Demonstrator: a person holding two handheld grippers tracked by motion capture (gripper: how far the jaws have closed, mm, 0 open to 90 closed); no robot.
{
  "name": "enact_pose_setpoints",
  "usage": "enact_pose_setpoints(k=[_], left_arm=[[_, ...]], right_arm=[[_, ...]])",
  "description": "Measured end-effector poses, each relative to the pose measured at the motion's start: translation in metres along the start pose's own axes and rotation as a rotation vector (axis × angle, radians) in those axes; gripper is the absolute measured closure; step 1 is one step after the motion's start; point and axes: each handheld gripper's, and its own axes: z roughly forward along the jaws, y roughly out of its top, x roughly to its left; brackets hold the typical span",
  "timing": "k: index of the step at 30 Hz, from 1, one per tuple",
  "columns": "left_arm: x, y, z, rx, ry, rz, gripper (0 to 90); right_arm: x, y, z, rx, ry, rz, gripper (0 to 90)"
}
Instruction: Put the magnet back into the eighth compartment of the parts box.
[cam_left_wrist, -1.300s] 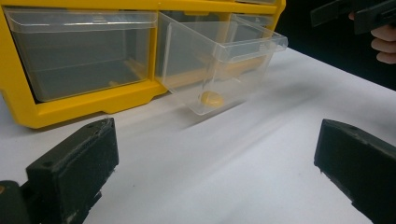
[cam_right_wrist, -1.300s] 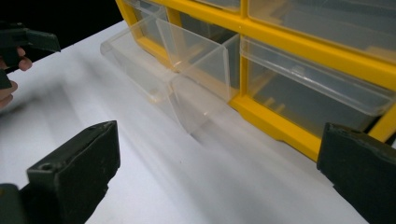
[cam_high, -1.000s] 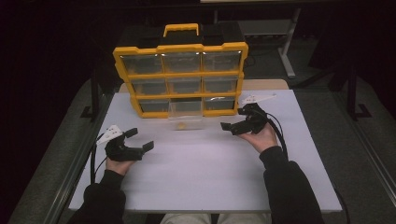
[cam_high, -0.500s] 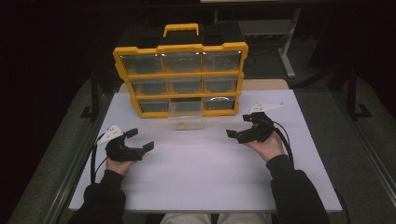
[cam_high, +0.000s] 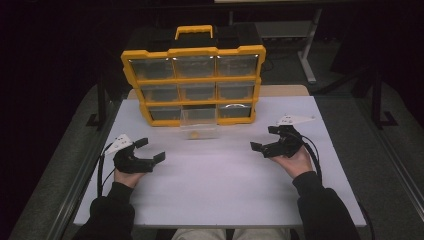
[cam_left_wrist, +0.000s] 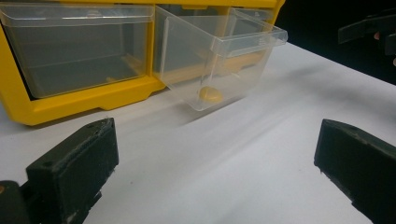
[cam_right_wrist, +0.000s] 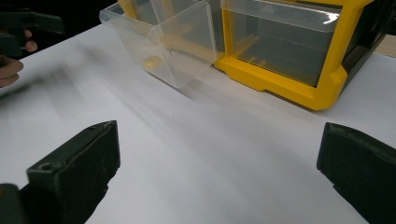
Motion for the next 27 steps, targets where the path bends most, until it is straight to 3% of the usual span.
enact_pose_setpoints(k=[10, 14, 23, 27], left_arm=[[0.0, 0.0, 0.0, -0.003, -0.001, 0.0, 0.0], [-0.001, 0.001, 0.0, -0.005, -0.008, 0.005, 0.0], [-0.003, 0.002, 0.001, -0.007, -0.022, 0.003, 0.0], [-0.003, 0.002, 0.002, -0.012, -0.024, 0.004, 0.0]], right_arm=[[0.0, -0.015, -0.016, -0.034, -0.017, 0.011, 0.0], [0.0, -0.023, -0.022, -0.065, -0.057, 0.005, 0.0], [-0.002, -0.041, -0.037, -0.1, -0.09, 0.028, 0.0], [-0.005, -0.048, -0.045, -0.089, -0.121, 0.035, 0.0]])
